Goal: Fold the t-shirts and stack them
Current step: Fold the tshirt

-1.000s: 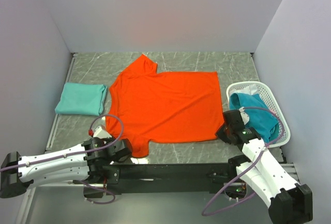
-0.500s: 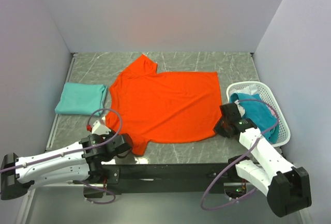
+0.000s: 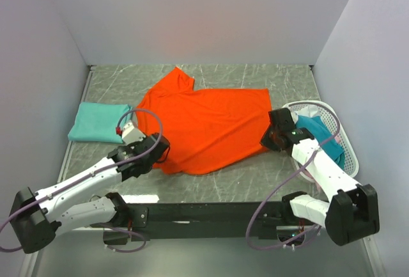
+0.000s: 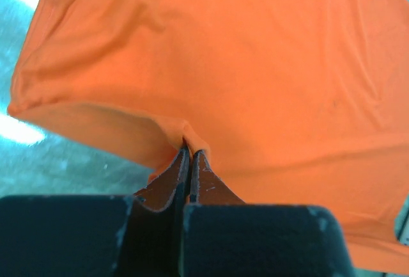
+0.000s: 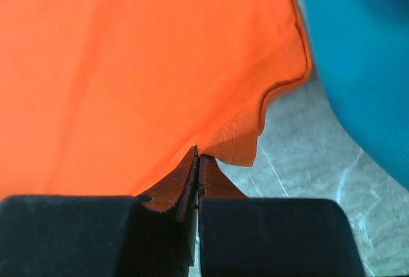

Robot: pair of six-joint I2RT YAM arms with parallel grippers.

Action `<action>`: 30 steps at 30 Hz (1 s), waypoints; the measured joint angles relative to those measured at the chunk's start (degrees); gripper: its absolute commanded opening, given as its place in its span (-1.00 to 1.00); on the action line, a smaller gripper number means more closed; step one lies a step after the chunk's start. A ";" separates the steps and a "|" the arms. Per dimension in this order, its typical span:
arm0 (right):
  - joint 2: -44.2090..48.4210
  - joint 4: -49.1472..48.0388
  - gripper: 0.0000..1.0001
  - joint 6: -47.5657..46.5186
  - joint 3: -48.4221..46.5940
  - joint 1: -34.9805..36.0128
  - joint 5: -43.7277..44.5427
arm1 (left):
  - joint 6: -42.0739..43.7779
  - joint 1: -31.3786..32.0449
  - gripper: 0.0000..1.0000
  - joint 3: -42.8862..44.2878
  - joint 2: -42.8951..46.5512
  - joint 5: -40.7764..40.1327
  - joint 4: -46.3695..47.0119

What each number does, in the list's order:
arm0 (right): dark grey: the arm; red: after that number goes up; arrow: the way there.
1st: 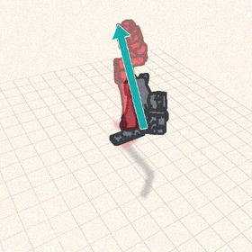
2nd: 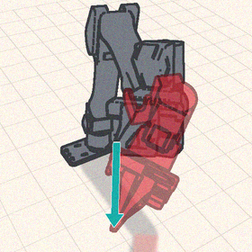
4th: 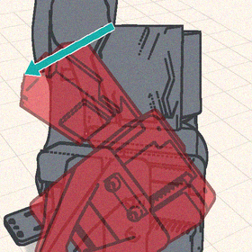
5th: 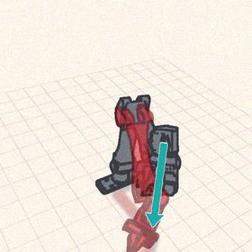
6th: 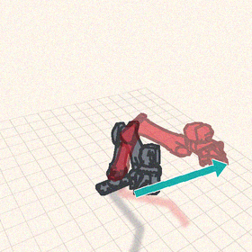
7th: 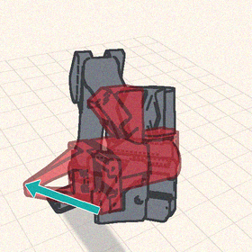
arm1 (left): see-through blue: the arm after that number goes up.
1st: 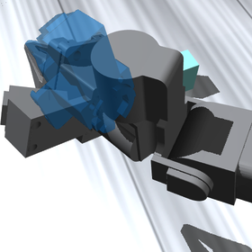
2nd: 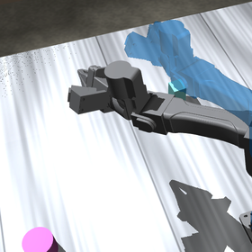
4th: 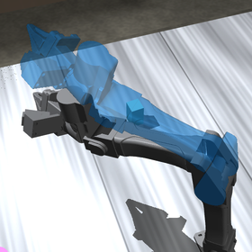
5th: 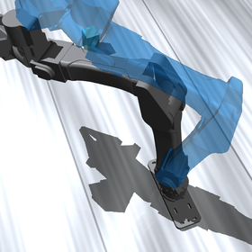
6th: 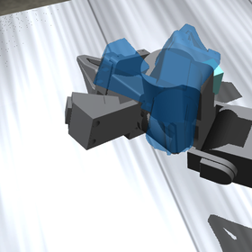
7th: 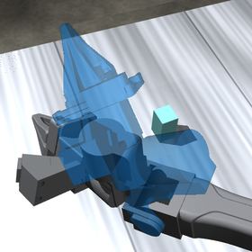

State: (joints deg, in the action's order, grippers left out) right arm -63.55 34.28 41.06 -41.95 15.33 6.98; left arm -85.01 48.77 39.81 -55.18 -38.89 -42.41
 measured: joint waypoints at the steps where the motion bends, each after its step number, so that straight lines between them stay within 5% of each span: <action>1: -0.72 -0.07 -1.00 -0.22 -0.74 0.00 0.02 | 1.40 -0.81 -0.99 0.55 -0.87 0.33 0.68; 30: -13.35 -0.24 -1.00 -4.74 -13.44 -4.15 -0.07 | 22.18 -18.25 -0.99 9.22 -13.33 8.57 14.91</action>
State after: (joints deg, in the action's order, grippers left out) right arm -76.90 34.04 36.32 -55.40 11.18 6.92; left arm -62.83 30.52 49.04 -68.51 -30.33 -27.51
